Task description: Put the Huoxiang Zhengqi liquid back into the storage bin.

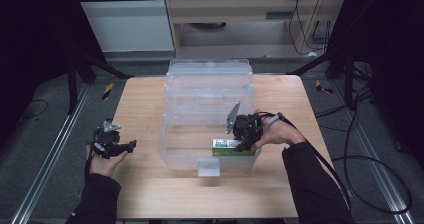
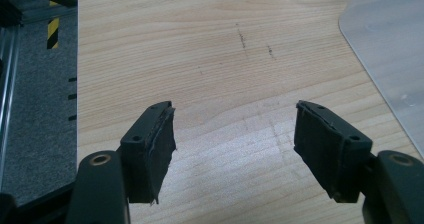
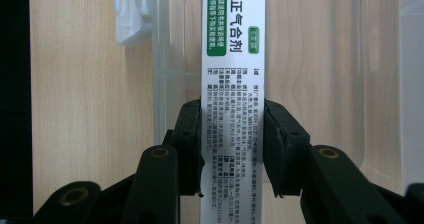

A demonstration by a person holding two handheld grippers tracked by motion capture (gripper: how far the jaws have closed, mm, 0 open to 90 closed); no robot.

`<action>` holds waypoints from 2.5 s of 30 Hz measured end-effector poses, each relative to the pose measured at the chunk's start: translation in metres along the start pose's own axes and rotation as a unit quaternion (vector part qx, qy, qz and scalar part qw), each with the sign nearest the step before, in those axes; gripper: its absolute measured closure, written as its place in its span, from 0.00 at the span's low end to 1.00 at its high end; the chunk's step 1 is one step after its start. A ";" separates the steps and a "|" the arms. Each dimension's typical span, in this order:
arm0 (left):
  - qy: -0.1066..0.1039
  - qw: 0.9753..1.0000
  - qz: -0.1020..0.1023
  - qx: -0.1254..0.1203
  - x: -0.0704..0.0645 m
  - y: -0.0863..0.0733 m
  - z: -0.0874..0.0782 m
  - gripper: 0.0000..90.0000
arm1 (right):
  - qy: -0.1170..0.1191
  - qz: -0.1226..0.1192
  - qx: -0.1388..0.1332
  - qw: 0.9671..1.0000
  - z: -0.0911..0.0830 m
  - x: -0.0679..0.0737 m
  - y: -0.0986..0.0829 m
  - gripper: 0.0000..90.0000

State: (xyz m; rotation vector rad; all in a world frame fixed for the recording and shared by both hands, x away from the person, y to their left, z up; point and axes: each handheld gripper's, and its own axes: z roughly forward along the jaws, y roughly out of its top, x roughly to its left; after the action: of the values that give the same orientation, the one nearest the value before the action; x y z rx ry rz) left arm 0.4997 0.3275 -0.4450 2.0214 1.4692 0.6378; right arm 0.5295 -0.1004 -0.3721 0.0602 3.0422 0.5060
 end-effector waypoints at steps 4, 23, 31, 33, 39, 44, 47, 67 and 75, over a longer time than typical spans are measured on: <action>0.000 1.000 0.000 0.000 0.000 0.000 0.000 0.35 | -0.002 -0.002 -0.001 1.000 0.003 0.001 -0.001 0.71; -0.002 1.000 0.004 0.003 -0.003 0.000 0.002 0.35 | -0.014 0.023 -0.005 1.000 0.001 0.006 -0.004 0.71; -0.001 1.000 0.004 0.002 -0.003 0.000 0.001 0.35 | -0.045 0.060 -0.036 0.997 -0.019 0.009 -0.007 0.70; -0.001 1.000 0.004 0.000 -0.003 0.001 0.000 0.35 | -0.052 0.066 -0.050 0.995 -0.023 0.011 -0.006 0.69; -0.002 1.000 0.004 -0.002 -0.003 0.001 -0.001 0.35 | -0.036 0.083 -0.067 0.994 -0.029 0.020 -0.001 0.68; -0.003 1.000 0.005 -0.002 -0.004 0.002 -0.001 0.35 | -0.029 0.078 -0.070 0.994 -0.023 0.027 0.004 0.67; -0.003 1.000 0.006 -0.002 -0.005 0.002 -0.001 0.35 | -0.023 0.071 -0.069 0.995 -0.016 0.031 0.008 0.67; -0.003 1.000 0.008 -0.004 -0.006 0.002 -0.002 0.35 | 0.013 0.063 -0.063 0.996 0.019 0.039 0.022 0.65; -0.002 1.000 0.008 -0.006 -0.006 0.002 -0.003 0.35 | 0.017 0.064 -0.054 0.996 0.027 0.038 0.024 0.65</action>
State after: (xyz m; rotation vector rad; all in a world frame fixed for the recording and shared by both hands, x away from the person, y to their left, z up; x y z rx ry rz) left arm 0.4973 0.3214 -0.4414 2.0255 1.4448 0.6466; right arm 0.4940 -0.0672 -0.3912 0.2457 3.0507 0.6857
